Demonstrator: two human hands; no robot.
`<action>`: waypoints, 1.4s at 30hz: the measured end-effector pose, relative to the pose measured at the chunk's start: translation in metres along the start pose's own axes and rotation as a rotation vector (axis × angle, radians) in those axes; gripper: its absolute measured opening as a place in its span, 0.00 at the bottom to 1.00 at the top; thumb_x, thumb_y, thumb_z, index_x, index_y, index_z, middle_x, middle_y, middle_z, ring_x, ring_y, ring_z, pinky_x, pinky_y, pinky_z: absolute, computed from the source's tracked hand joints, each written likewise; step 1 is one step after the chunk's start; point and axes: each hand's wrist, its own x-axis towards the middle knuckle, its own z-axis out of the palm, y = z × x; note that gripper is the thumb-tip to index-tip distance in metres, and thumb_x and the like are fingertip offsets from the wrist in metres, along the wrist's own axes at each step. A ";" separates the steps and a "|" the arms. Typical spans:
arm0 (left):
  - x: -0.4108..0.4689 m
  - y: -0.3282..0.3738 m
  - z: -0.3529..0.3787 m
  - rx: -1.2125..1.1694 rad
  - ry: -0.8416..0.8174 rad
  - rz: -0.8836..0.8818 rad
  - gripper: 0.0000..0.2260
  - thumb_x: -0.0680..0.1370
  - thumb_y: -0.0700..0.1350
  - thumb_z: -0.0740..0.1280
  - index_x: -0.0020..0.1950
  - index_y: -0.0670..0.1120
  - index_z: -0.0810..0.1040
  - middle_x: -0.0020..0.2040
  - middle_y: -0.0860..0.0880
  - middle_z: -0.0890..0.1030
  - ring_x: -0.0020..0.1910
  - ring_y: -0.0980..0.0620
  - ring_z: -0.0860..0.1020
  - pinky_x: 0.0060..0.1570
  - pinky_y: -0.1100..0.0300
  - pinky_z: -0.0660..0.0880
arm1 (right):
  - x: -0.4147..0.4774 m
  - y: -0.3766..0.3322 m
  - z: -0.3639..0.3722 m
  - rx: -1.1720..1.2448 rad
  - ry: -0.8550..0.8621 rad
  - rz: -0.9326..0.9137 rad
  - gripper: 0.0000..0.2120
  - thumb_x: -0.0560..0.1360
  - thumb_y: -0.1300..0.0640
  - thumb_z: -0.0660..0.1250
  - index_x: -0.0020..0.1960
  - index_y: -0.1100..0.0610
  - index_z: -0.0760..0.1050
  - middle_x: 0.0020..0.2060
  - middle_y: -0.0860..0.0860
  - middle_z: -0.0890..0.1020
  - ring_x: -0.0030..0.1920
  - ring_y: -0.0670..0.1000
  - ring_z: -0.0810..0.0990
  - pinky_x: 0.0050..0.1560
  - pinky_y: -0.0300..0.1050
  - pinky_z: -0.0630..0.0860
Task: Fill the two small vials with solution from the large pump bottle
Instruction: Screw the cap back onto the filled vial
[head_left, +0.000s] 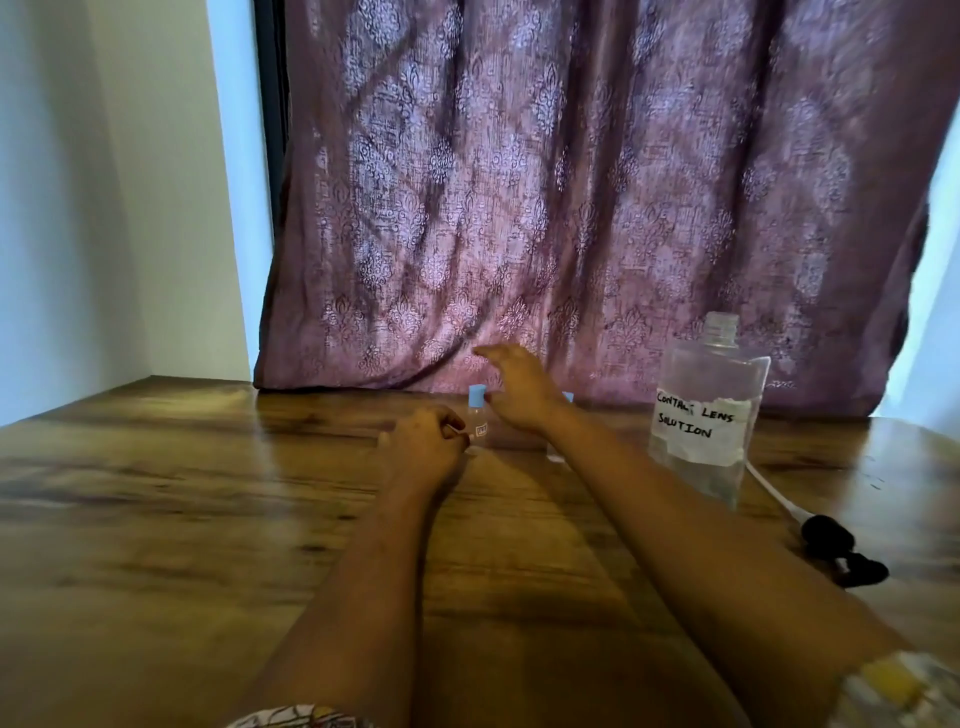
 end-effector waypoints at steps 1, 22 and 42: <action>0.000 0.001 0.001 0.014 -0.004 0.006 0.08 0.73 0.53 0.70 0.49 0.53 0.81 0.51 0.49 0.84 0.55 0.46 0.79 0.60 0.49 0.72 | 0.001 -0.001 0.006 -0.034 -0.062 -0.008 0.32 0.73 0.69 0.64 0.73 0.53 0.61 0.73 0.57 0.61 0.73 0.59 0.59 0.71 0.49 0.59; -0.035 0.046 0.022 -0.802 -0.615 0.002 0.12 0.67 0.23 0.70 0.40 0.40 0.79 0.29 0.48 0.83 0.29 0.53 0.81 0.33 0.61 0.81 | -0.101 0.009 -0.040 0.176 0.185 0.034 0.08 0.72 0.58 0.69 0.49 0.61 0.79 0.44 0.55 0.81 0.41 0.48 0.76 0.38 0.31 0.69; -0.050 0.056 0.024 -0.622 -0.732 0.086 0.05 0.73 0.31 0.70 0.43 0.40 0.81 0.29 0.49 0.81 0.23 0.58 0.74 0.27 0.66 0.71 | -0.129 0.023 -0.041 0.303 0.158 0.132 0.14 0.75 0.59 0.67 0.59 0.62 0.76 0.55 0.58 0.81 0.54 0.53 0.78 0.55 0.41 0.72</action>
